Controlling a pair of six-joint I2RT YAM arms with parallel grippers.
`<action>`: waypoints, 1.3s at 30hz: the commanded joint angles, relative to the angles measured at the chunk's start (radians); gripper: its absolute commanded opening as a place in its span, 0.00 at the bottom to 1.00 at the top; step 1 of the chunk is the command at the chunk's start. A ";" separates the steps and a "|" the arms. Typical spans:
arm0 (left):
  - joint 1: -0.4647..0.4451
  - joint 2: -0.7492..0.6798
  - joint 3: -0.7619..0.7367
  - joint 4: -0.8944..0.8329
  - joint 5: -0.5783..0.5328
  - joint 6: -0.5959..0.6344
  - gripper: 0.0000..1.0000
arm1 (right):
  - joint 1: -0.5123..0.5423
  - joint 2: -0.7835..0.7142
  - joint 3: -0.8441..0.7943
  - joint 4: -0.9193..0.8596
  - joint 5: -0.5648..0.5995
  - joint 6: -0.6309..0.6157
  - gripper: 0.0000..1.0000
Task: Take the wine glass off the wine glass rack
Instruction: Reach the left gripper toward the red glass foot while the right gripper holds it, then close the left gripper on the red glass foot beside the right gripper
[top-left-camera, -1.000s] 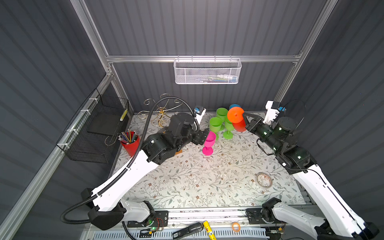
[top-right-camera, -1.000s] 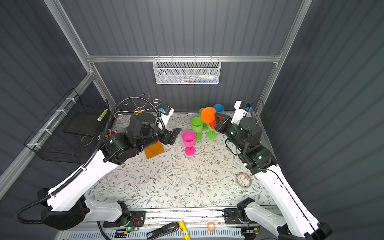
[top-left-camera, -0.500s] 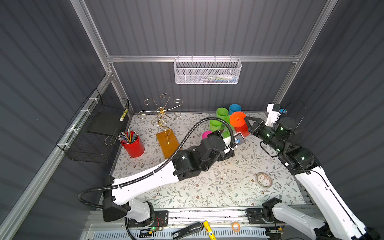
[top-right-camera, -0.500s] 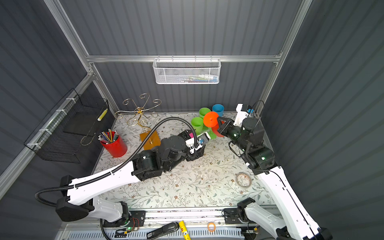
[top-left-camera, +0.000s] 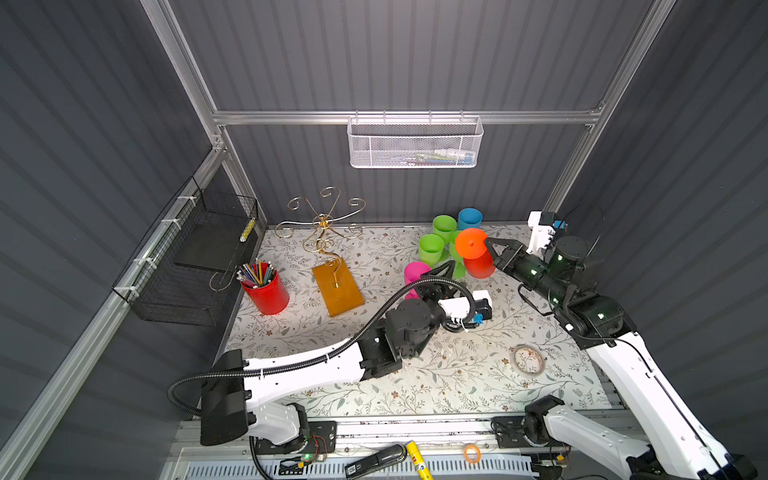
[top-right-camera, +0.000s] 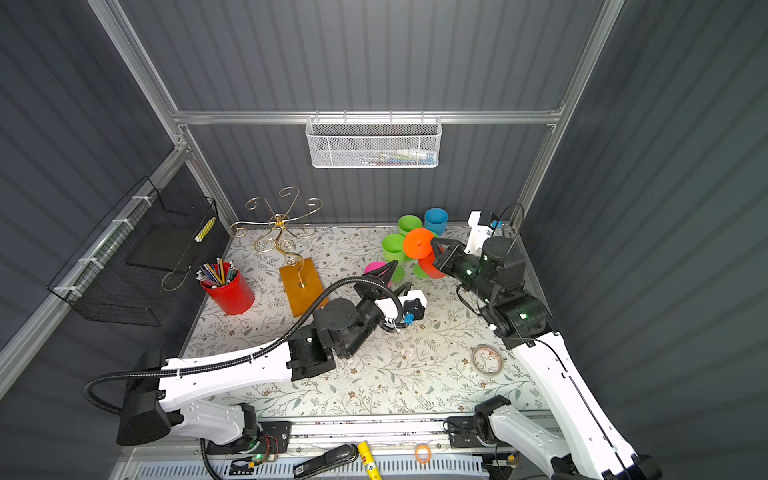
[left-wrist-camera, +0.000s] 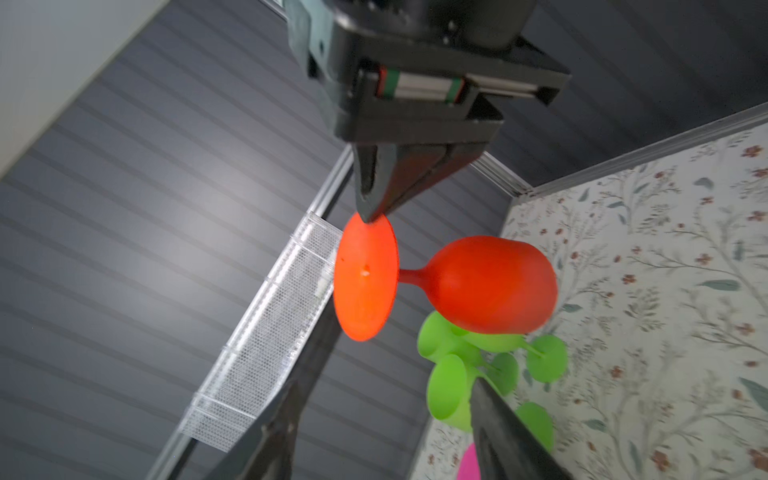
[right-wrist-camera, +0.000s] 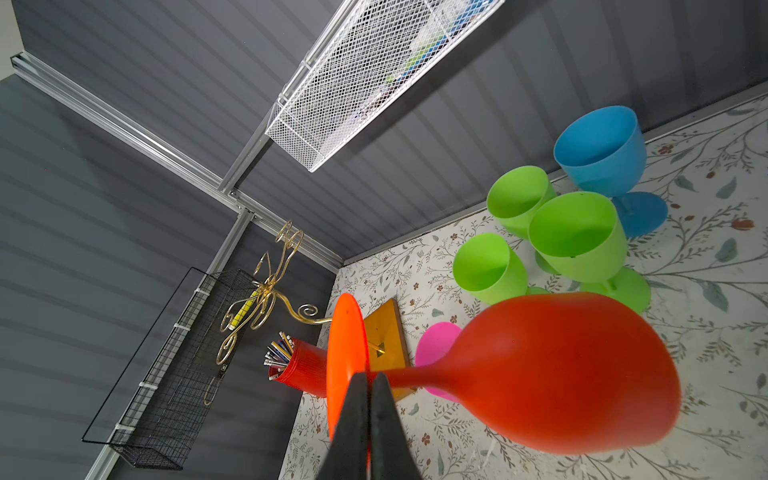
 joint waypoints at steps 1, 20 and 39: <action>-0.011 0.063 -0.031 0.298 -0.017 0.245 0.64 | -0.010 -0.006 -0.010 0.047 -0.030 0.002 0.00; 0.000 0.295 0.029 0.714 -0.062 0.623 0.59 | -0.036 -0.024 -0.031 0.061 -0.073 0.011 0.00; 0.071 0.348 0.084 0.698 -0.085 0.603 0.50 | -0.036 -0.035 -0.039 0.074 -0.083 0.015 0.00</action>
